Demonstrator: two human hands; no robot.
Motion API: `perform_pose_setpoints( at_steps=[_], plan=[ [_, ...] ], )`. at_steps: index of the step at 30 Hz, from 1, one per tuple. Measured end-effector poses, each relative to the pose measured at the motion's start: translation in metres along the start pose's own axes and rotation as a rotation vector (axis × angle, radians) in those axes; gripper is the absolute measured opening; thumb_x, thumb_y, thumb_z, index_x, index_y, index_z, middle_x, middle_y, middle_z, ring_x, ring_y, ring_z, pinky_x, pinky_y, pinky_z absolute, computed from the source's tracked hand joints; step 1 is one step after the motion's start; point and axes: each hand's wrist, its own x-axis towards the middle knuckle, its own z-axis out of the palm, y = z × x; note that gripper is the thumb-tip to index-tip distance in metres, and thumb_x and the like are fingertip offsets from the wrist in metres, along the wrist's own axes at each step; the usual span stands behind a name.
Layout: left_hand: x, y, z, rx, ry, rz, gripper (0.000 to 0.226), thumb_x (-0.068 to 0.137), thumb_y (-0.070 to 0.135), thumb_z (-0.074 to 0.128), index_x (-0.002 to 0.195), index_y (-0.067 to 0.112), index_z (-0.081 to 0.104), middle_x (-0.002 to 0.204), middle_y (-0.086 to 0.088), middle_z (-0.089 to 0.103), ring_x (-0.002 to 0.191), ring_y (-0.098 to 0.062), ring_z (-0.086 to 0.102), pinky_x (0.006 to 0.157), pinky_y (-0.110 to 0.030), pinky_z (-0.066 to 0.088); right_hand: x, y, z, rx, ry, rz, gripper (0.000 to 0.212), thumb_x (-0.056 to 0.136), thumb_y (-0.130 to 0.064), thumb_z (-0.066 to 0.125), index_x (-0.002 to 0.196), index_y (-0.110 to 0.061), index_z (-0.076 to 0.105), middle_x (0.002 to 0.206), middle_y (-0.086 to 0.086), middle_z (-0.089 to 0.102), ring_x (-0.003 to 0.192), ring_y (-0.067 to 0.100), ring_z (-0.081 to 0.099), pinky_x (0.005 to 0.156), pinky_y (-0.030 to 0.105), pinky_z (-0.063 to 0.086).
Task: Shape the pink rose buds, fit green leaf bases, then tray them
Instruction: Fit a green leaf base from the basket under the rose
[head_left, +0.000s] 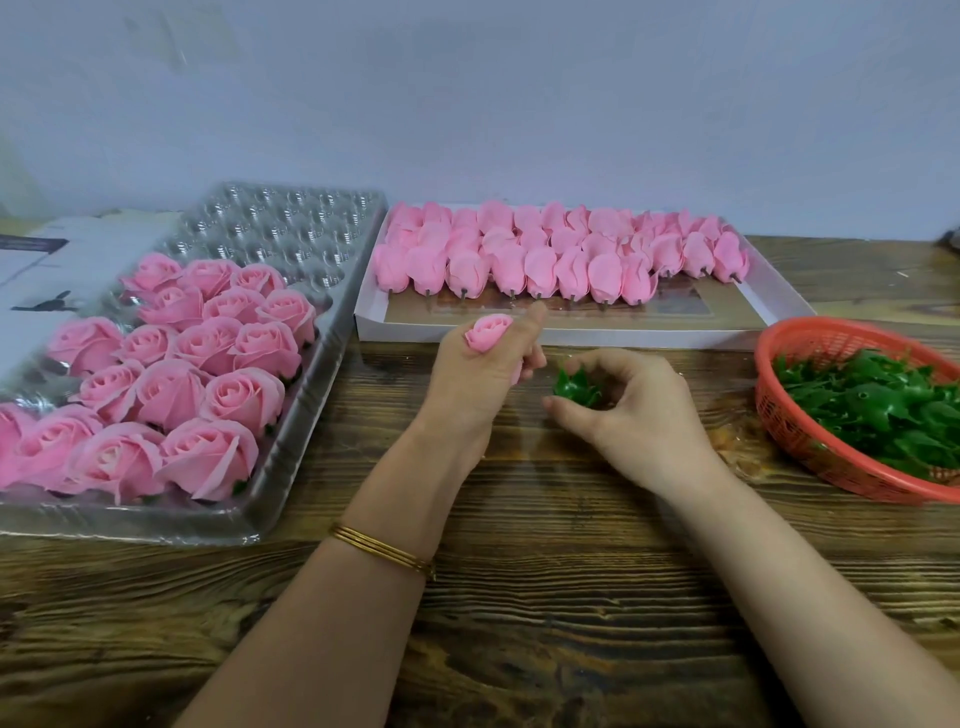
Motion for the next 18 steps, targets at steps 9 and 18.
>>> perform_pose_setpoints(
  at_steps=[9,18],
  plan=[
    [-0.003,0.003,0.005,-0.149,-0.081,-0.064,0.046,0.090,0.037,0.063,0.046,0.025,0.062,0.074,0.000,0.067,0.063,-0.008,0.056,0.074,-0.029,0.046,-0.006,-0.010,0.013,-0.121,-0.099,-0.028,0.043,0.066,-0.035,0.087,0.105,-0.026,0.070,0.092,-0.013,0.069,0.085,0.004,0.061,0.064,-0.002,0.034],
    [-0.002,-0.001,0.006,-0.152,-0.137,-0.072,0.046,0.095,0.035,0.059,0.053,0.019,0.051,0.089,-0.007,0.074,0.080,-0.016,0.068,0.076,-0.030,0.056,-0.009,-0.015,0.016,-0.118,-0.094,-0.053,0.037,0.066,-0.031,0.087,0.088,-0.033,0.057,0.074,-0.020,0.058,0.066,-0.006,0.051,0.060,0.002,0.036]
  ],
)
